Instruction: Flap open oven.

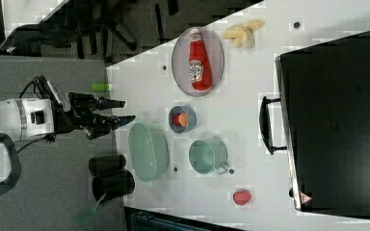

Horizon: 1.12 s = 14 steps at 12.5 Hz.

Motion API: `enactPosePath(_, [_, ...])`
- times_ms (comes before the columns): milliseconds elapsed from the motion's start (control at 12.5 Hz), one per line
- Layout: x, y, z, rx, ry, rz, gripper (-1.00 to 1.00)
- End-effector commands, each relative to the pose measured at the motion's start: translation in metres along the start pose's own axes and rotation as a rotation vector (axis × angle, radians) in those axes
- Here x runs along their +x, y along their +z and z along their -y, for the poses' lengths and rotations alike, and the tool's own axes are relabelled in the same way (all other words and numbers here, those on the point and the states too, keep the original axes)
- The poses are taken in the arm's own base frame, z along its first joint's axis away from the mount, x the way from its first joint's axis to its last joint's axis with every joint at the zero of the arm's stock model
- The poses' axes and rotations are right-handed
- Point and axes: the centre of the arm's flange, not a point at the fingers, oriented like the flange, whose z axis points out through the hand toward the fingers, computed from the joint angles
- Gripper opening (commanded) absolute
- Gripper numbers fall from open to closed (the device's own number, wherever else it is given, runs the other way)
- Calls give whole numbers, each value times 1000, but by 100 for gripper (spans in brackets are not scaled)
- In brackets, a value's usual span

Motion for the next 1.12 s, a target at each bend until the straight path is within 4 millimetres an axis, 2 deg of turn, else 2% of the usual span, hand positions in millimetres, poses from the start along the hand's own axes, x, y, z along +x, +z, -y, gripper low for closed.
enactPosePath(80, [-41,-60,-104,29,101,27,59])
enactPosePath(240, [-41,-60,-104,30,101,27,99])
enactPosePath(560, [-41,-60,-104,30,101,27,100])
enactPosePath(640, [-41,-60,-104,30,101,27,90])
enactPosePath(1120, [-39,-52,-107,18,104,41,-55])
